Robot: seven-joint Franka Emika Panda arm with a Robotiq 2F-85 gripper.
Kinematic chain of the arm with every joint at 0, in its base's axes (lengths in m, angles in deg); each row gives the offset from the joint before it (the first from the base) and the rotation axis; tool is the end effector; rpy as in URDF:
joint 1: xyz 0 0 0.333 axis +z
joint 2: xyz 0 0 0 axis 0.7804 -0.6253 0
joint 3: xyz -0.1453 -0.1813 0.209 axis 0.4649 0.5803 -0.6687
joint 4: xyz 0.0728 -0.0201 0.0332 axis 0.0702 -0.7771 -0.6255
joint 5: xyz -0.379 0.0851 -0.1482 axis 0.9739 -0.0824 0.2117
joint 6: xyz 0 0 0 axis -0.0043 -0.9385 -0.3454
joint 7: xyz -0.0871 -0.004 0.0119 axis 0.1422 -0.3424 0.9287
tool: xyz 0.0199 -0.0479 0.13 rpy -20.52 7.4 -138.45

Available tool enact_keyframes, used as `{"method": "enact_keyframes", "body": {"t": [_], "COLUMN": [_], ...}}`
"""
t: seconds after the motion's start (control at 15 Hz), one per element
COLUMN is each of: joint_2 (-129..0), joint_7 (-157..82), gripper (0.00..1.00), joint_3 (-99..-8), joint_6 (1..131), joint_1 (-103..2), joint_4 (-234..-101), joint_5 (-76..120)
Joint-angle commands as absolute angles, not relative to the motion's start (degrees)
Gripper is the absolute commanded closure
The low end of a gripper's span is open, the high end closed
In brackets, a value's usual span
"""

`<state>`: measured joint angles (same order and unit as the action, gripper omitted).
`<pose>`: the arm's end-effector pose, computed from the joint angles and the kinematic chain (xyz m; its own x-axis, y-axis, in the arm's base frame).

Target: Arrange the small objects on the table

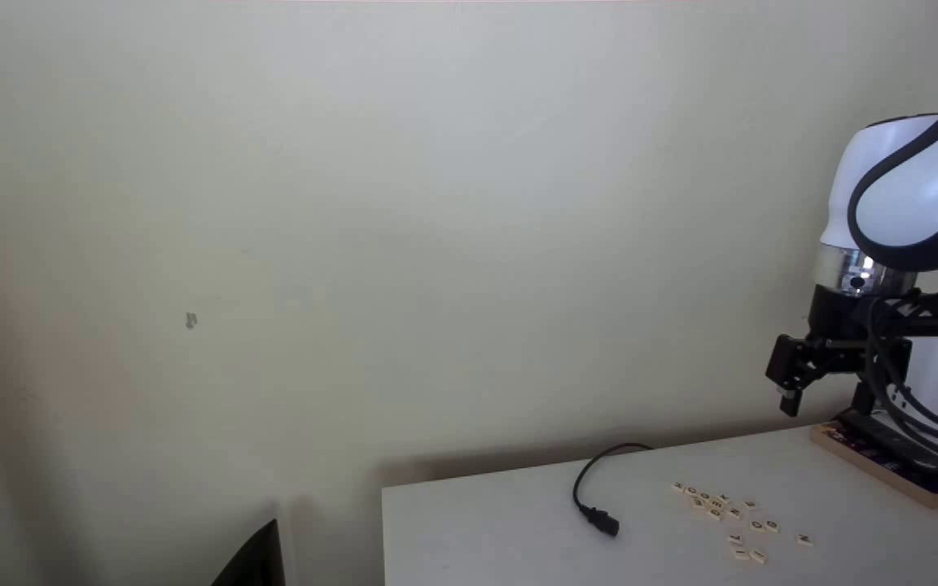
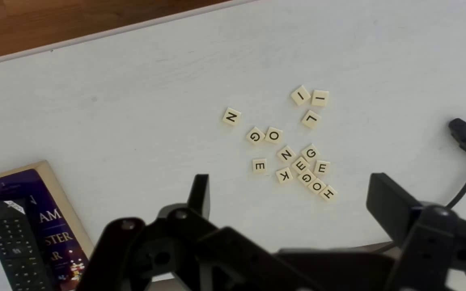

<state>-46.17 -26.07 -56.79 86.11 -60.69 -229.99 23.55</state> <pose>0.4140 -0.0703 0.1829 0.9303 -0.3655 0.0318 -0.3663 -0.9301 0.0269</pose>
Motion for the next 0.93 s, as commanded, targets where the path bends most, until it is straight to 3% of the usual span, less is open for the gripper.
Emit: {"method": "enact_keyframes", "body": {"t": [0.0, 0.87], "joint_2": [-49.8, -60.9], "joint_7": [-28.1, -42.6], "gripper": [0.00, 0.00], "joint_3": [-54.9, -57.7], "joint_6": [86.6, 84.6], "joint_1": [-58.9, -58.1], "joint_4": [-228.6, -222.7], "joint_5": [19.9, 1.7]}}
